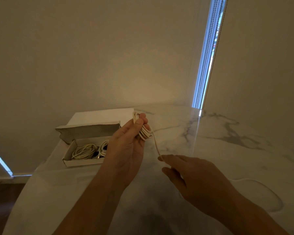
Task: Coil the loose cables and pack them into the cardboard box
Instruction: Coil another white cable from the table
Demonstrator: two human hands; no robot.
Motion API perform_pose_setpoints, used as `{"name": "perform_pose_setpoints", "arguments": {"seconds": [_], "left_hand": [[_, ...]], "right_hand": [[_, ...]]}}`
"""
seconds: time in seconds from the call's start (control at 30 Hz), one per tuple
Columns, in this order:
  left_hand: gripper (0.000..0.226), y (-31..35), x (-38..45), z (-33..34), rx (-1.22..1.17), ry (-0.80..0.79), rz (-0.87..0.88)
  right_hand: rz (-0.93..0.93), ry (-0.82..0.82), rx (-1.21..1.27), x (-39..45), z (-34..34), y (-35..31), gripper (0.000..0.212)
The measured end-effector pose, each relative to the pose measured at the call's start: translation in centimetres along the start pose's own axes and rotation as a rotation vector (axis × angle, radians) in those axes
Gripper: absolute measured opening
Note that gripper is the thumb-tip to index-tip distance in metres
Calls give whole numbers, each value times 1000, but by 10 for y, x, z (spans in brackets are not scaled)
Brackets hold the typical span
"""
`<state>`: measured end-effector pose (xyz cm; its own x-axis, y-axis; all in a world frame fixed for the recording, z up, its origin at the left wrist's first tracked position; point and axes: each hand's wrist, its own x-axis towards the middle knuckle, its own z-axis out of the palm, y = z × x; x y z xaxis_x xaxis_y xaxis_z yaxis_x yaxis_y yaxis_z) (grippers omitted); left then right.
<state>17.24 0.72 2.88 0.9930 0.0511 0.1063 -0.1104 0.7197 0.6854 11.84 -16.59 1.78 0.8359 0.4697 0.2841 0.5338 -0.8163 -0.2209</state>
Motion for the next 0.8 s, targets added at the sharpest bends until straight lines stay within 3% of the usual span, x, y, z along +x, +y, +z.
{"name": "perform_pose_setpoints", "arguments": {"seconds": [0.13,0.23,0.4,0.53,0.73,0.8], "left_hand": [[25,-7,-7,5,162,9,19],[22,-12,-11,3,503,-22,64],[14,-14,-18,4,1066,-161,128],[15,-13,-18,4,1203,-255,49],[57,-9,-21,1,1236,-401,-174],[57,-4,-22,2,1235,-494,-206]], "right_hand": [[-65,-8,-8,1,7,3,41],[-105,10,-39,1,10,7,46],[-153,136,-95,1,6,8,26],[-183,240,-46,3,5,14,19],[-53,331,-57,2,-2,28,22],[-6,365,-92,3,-8,34,24]]}}
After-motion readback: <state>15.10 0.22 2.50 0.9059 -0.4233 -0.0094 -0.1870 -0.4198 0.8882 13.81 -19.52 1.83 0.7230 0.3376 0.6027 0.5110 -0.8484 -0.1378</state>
